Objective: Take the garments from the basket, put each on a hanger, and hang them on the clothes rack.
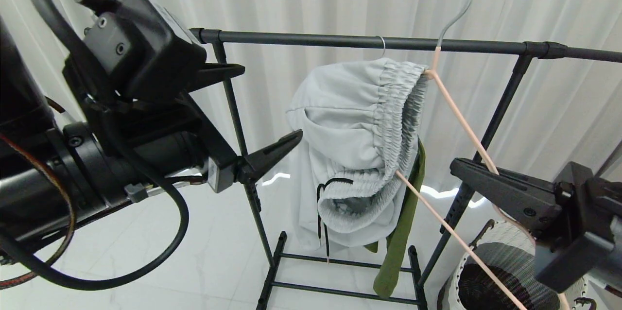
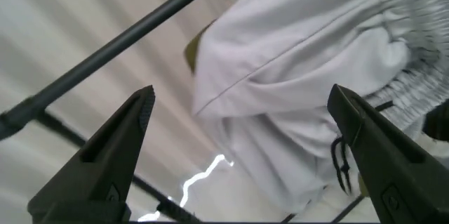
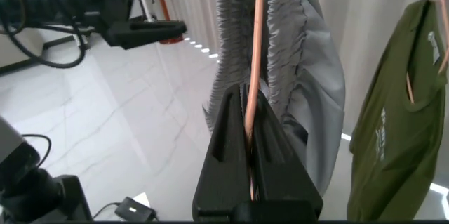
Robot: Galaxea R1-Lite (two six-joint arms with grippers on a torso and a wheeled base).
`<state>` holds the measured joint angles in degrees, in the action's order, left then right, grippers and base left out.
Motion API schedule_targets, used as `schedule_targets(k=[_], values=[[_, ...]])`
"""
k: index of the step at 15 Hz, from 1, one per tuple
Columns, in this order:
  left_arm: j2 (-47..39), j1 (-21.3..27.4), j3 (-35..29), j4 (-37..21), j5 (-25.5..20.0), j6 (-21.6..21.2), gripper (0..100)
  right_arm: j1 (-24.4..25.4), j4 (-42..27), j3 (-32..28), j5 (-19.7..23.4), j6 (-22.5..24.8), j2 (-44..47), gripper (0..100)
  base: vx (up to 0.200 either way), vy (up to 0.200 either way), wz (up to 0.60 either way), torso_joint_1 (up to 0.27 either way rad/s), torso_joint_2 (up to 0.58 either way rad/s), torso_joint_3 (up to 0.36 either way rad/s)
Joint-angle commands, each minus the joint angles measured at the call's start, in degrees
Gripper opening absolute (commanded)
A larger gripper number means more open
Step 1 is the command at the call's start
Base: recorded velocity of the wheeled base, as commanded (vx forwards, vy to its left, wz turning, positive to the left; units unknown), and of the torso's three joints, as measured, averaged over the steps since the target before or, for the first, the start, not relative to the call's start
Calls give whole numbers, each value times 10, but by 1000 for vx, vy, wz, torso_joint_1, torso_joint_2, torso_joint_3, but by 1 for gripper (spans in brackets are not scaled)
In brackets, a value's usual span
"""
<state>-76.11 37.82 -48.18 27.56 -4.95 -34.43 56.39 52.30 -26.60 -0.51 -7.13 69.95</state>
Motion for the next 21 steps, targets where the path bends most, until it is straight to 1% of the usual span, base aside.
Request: schedule_targets(k=[1,5,8,10,12,13,16,21], values=[[-18,1,2,0,-13,-3,100,7,0,4,1,4,-2,0,0,0,0,0,0,0],[-39,-1,-24,1,-15,-2,100,34,0,21,1,12,-2,0,0,0,0,0,0,0],[-36,0,-17,1,-17,-2,100,53,0,32,0,12,-1,0,0,0,0,0,0,0],[-40,0,-8,1,-31,-4,100,64,0,36,1,25,0,0,0,0,0,0,0,0],[-53,0,-4,1,-36,-30,100,88,0,40,-1,29,5,0,0,0,0,0,0,0],[-61,-1,-6,1,-37,-32,100,97,0,41,-3,29,8,0,0,0,0,0,0,0],[-66,-3,-5,1,-37,-33,100,103,0,41,1,48,12,0,0,0,0,0,0,0],[-78,-3,-10,1,-38,-33,100,122,0,43,1,57,12,0,0,0,0,0,0,0]])
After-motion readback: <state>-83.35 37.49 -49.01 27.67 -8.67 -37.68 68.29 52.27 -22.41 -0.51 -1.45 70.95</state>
